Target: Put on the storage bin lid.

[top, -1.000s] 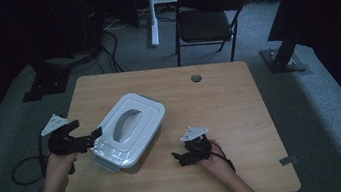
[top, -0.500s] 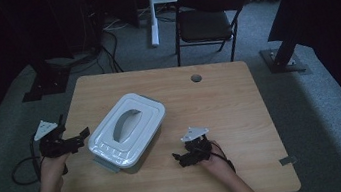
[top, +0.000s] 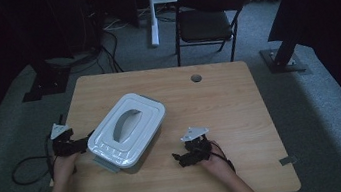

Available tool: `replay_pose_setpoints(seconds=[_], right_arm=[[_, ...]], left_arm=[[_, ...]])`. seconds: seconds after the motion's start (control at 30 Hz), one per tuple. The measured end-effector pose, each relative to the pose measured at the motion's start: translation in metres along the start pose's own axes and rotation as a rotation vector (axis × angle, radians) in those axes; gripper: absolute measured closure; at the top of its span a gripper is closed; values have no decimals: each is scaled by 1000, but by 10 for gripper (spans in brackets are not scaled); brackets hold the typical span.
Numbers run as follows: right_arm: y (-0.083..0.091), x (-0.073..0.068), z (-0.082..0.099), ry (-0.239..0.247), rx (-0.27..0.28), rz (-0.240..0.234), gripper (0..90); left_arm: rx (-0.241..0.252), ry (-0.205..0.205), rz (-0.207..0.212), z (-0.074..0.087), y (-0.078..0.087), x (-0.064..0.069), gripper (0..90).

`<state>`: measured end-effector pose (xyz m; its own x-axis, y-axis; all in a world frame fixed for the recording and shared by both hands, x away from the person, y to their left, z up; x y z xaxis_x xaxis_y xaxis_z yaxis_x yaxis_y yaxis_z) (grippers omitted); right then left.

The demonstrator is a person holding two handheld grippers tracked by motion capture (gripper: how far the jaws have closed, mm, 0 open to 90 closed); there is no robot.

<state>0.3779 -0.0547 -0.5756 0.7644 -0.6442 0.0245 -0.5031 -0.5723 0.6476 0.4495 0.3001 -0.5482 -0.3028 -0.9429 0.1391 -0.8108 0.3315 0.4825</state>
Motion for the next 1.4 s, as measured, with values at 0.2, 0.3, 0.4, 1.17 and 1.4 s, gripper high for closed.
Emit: replay_pose_setpoints(seconds=[0.2,0.3,0.4,1.17,1.4], right_arm=[[2,3,1,-16,5,5,122],[2,4,2,-16,6,10,122],[2,5,4,-23,5,8,122],[6,21,-2,-104,43,74,122],[10,28,0,-109,51,94,122]], left_arm=[[5,6,11,3,-11,7,5],[7,15,10,4,-12,8,5],[-2,3,0,7,-13,8,5],[-66,-124,108,24,-15,86,5],[-84,-151,119,24,-17,105,5]])
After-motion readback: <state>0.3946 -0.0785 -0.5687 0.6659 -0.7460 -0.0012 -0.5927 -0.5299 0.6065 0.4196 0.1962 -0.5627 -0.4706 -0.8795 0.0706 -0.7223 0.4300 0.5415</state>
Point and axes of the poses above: each handheld gripper's, and its own axes: y roughly backward along the jaws, z roughly out of its underside, x roughly to its right, the point moved 9 cm from there along -y, roughly forward along the jaws, and after that the axes turned 1 degree about x, right-handed, at the moved point
